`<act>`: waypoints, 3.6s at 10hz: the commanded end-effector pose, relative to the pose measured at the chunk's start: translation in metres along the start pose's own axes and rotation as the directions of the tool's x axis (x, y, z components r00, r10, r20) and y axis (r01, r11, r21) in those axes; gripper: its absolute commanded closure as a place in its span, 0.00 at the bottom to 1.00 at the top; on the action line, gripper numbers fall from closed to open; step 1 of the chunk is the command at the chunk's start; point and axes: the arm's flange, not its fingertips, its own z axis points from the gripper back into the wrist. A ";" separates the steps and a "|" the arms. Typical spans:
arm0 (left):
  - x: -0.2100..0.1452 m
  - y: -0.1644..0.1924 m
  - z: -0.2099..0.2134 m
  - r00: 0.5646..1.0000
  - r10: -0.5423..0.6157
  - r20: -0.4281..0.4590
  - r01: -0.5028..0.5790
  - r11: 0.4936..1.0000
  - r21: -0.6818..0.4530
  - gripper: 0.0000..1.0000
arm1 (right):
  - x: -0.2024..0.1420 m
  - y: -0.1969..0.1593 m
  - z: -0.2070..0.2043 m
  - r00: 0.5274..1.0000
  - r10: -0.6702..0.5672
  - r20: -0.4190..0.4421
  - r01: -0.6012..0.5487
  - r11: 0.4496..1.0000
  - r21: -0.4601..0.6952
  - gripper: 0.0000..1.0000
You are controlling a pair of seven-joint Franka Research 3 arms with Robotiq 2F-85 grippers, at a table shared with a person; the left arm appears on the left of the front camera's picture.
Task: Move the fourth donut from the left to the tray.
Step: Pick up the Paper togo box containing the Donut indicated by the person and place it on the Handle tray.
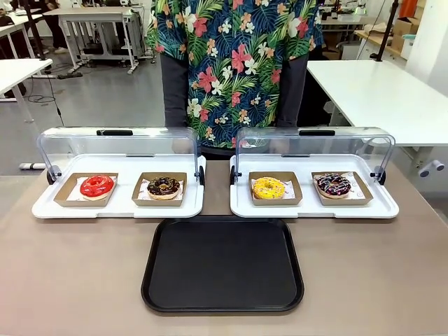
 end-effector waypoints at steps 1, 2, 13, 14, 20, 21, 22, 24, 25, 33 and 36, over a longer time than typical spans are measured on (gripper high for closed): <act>0.001 0.001 0.001 1.000 -0.004 0.003 0.004 1.000 -0.004 0.00 | 0.001 0.000 -0.001 1.000 0.016 0.023 -0.016 1.000 0.003 0.00; 0.001 0.001 0.001 1.000 -0.004 0.003 0.004 1.000 -0.004 0.00 | 0.001 0.000 -0.001 1.000 0.016 0.023 -0.016 1.000 0.003 0.00; 0.001 0.001 0.001 1.000 -0.004 0.003 0.004 1.000 -0.004 0.00 | 0.001 0.000 -0.001 1.000 0.016 0.023 -0.016 1.000 0.003 0.00; 0.001 0.001 0.001 1.000 -0.004 0.003 0.004 1.000 -0.004 0.00 | 0.001 0.000 -0.001 1.000 0.016 0.023 -0.016 1.000 0.003 0.00; 0.001 0.001 0.001 1.000 -0.004 0.003 0.004 1.000 -0.004 0.00 | 0.001 0.000 -0.001 1.000 0.016 0.023 -0.016 1.000 0.003 0.00; 0.001 0.001 0.001 1.000 -0.004 0.003 0.004 1.000 -0.004 0.00 | 0.001 0.000 -0.001 1.000 0.016 0.023 -0.016 1.000 0.003 0.00; 0.001 0.001 0.001 1.000 -0.004 0.003 0.004 1.000 -0.004 0.00 | 0.001 0.000 -0.001 1.000 0.016 0.023 -0.016 1.000 0.003 0.00; 0.001 0.001 0.001 1.000 -0.004 0.003 0.004 1.000 -0.004 0.00 | 0.001 0.000 -0.001 1.000 0.016 0.023 -0.016 1.000 0.003 0.00; 0.001 0.001 0.001 1.000 -0.004 0.003 0.004 1.000 -0.004 0.00 | 0.001 0.000 -0.001 1.000 0.016 0.023 -0.016 1.000 0.003 0.00; 0.001 0.001 0.001 1.000 -0.004 0.003 0.004 1.000 -0.004 0.00 | 0.001 0.000 -0.001 1.000 0.016 0.023 -0.016 1.000 0.003 0.00; 0.001 0.001 0.001 1.000 -0.004 0.003 0.004 1.000 -0.004 0.00 | 0.001 0.000 -0.001 1.000 0.016 0.023 -0.016 1.000 0.003 0.00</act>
